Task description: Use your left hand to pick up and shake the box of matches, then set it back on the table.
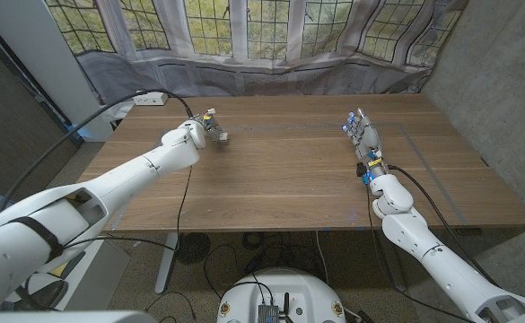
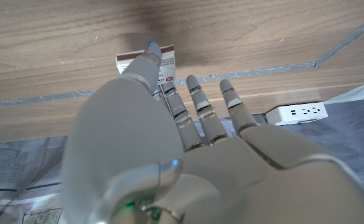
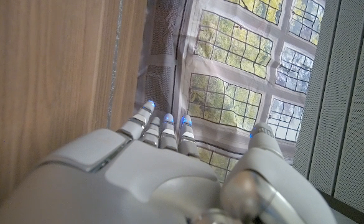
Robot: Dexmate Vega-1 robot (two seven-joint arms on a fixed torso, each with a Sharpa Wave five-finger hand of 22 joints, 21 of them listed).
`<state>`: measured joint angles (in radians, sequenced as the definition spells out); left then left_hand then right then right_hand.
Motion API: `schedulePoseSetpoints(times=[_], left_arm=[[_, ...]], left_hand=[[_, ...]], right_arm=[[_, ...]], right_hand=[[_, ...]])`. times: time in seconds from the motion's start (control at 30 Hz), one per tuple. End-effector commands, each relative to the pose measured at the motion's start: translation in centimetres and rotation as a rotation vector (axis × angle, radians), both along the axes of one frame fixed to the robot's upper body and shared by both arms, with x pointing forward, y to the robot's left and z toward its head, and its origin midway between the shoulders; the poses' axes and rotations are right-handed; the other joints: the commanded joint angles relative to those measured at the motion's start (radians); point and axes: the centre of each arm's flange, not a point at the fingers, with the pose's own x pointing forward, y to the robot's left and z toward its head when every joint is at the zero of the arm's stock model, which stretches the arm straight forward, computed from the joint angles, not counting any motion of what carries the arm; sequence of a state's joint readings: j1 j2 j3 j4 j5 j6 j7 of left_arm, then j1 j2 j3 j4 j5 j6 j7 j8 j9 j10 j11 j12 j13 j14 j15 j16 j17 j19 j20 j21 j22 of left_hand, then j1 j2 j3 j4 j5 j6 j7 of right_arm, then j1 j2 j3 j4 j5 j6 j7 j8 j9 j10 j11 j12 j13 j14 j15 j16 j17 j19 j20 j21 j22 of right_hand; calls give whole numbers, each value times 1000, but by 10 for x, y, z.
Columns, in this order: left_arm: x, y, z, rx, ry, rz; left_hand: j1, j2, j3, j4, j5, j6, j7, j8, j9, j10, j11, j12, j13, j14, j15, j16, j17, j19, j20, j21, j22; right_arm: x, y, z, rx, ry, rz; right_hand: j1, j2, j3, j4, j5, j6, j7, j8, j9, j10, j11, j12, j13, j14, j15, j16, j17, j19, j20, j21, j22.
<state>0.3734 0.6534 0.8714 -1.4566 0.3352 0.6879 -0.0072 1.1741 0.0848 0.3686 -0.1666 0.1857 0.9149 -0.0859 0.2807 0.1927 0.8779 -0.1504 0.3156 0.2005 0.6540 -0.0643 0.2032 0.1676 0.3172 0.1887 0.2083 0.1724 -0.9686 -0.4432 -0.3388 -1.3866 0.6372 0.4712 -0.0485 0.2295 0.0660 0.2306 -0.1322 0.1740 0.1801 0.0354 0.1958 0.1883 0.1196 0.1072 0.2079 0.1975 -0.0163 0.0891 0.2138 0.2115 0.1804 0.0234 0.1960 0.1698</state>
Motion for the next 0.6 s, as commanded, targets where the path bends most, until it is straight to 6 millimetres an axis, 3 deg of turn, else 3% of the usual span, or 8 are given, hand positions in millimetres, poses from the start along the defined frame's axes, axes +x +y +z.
schedulePoseSetpoints(times=[0.03, 0.6], left_arm=[[-20, 1, 10, -20, -46, -9], [-73, -5, 29, -19, -157, -28]], left_hand=[[-1, 15, 2, 6, 6, 190, 74, -2, 5, 212, 31, 16, 33, 8, -30, -3, -1, 7, -4, -1, 3], [-1, 17, 2, 5, 7, 194, 77, -10, 7, 213, 28, 11, 43, 15, -33, -9, -1, 11, -20, -3, 3]], right_arm=[[1, -2, 0, 1, -7, 6], [2, -1, 0, -3, -7, 25]], right_hand=[[7, 0, -1, -3, 3, 6, -5, 5, 3, 11, 0, 2, 5, 7, 5, 0, 3, 4, 6, 0, 5], [8, 1, -1, -4, 3, 8, -3, 5, 3, 12, 0, 2, 6, 7, 5, 0, 3, 4, 5, 0, 5]])
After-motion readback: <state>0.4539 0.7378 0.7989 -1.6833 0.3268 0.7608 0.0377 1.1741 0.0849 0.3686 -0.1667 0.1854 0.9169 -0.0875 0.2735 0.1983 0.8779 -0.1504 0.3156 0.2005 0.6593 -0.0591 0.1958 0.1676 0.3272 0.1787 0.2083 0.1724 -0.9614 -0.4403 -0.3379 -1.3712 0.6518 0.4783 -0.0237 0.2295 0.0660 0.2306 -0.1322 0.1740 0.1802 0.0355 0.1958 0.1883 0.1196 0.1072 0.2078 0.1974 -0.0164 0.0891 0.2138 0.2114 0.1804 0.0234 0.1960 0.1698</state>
